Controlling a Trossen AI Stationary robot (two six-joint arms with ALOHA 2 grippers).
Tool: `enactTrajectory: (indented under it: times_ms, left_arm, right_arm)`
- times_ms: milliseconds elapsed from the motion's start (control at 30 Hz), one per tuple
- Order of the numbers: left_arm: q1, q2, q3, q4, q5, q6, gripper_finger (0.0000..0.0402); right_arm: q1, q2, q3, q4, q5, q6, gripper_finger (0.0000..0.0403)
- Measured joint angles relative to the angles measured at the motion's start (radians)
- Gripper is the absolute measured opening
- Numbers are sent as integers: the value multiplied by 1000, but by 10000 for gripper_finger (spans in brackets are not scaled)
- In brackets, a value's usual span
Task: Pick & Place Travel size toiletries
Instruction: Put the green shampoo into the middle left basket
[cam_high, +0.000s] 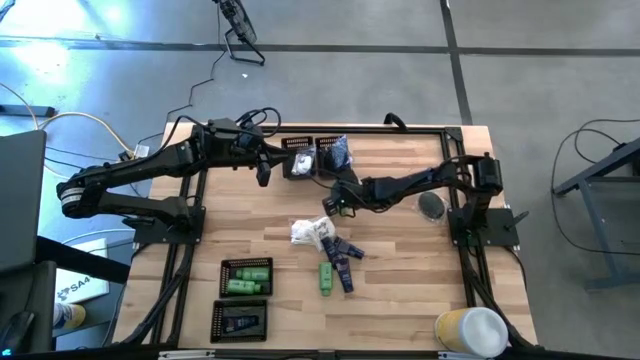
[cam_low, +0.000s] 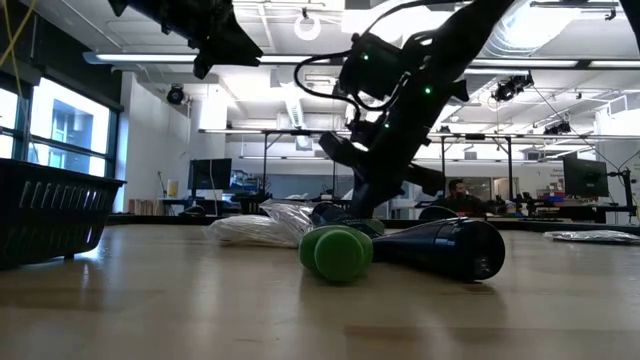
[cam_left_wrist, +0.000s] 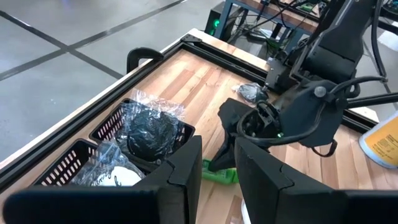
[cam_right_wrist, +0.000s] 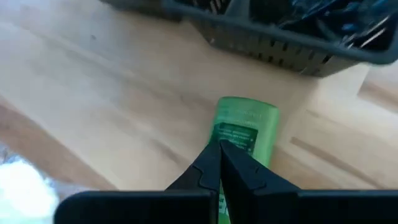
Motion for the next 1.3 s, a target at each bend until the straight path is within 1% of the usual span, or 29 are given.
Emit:
enactTrajectory:
  times_ms: [267, 433, 567, 700, 867, 1067, 1100, 1167, 1233, 1300]
  left_arm:
    - [0, 0, 0, 0, -2, 0, 93]
    - [0, 0, 0, 0, -2, 0, 93]
    - [0, 0, 0, 0, -2, 0, 93]
    - [0, 0, 0, 0, -2, 1, 93]
    - [0, 0, 0, 0, -2, 8, 93]
    - [0, 0, 0, -21, -1, 8, 93]
    - [0, 0, 0, -26, 1, 8, 93]
    - [0, 0, 0, -24, 1, 8, 93]
    - [0, 0, 0, -20, 1, 8, 93]
    - [0, 0, 0, -18, 0, 9, 93]
  right_arm:
    - [45, 4, -5, -87, -66, 80, 2]
    - [78, 3, -4, -145, -59, 116, 2]
    - [107, -11, -4, -132, -38, 123, 2]
    - [123, -68, -4, -87, -27, 80, 2]
    - [129, -157, -2, -47, 12, 0, 2]
    - [135, -249, 1, 8, 10, -190, 2]
    - [135, -267, -3, -12, 3, -223, 2]
    - [136, -283, -1, 11, -21, -294, 2]
    - [135, -305, 0, -18, -35, -310, 2]
    - [135, -308, -3, -34, -28, -292, 2]
